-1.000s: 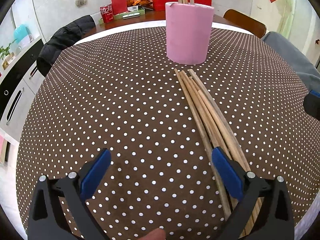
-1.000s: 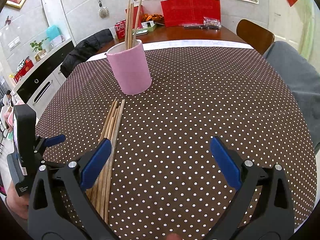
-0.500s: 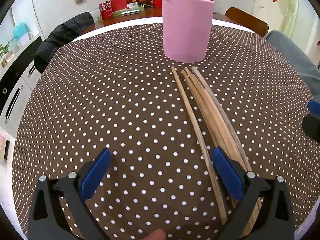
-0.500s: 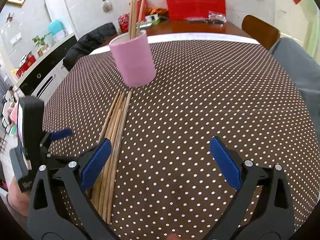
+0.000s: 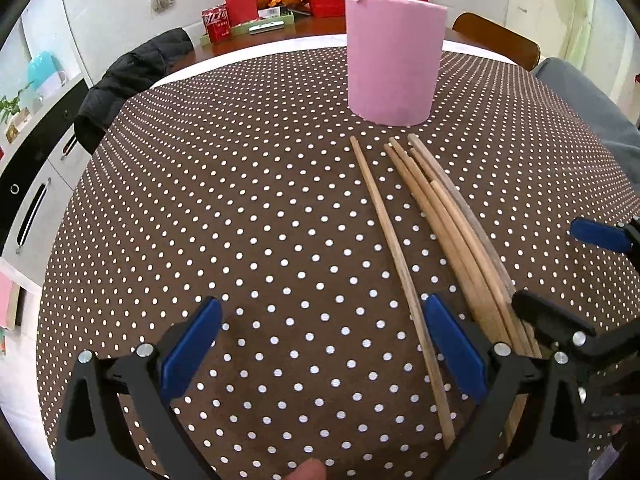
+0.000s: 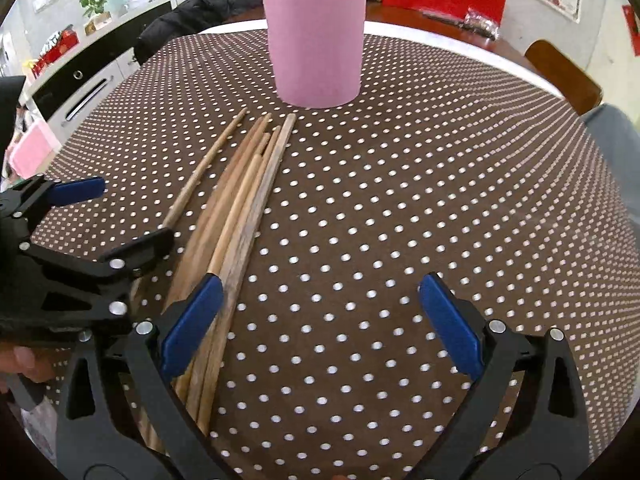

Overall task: Organize utensils
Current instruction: 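Move both open tools back toward the remaining chopstick pile, then close the right tool on a chopstick while the left tool grasps another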

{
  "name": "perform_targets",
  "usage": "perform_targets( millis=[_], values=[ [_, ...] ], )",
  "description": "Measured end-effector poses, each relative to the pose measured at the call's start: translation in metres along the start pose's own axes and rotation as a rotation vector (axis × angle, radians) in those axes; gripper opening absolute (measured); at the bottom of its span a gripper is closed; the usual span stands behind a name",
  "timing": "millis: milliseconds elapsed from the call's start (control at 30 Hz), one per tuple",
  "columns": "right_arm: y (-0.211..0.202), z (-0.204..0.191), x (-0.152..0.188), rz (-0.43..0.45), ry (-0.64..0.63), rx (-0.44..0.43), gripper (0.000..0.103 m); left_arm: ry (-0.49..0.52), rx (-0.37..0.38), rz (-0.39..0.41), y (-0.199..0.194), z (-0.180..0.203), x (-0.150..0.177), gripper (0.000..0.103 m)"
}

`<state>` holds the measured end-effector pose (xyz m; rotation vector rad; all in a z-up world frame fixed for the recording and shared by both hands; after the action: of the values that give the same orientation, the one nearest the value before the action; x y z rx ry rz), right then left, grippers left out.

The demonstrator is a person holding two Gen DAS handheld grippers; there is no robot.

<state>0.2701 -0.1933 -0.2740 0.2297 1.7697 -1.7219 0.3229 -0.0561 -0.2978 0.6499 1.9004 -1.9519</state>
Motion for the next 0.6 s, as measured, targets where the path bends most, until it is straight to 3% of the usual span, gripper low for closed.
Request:
perform_targets(
  millis=[600],
  values=[
    [0.01, -0.005, -0.012, -0.036, -0.035, 0.038, 0.096, -0.008, -0.004, -0.006, -0.004, -0.02, 0.003, 0.099]
  ],
)
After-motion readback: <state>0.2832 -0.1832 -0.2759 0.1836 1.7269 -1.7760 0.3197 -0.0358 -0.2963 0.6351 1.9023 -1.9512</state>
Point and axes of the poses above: each gripper's, at about its wrist camera, not at the fingertips, and y roughly the way its jaws point, z to its right, x to its underside, the point moved 7 cm from there along y, roughly the way its jaws point, and after that the axes turned 8 degrees about -y, right-handed, at the moved point
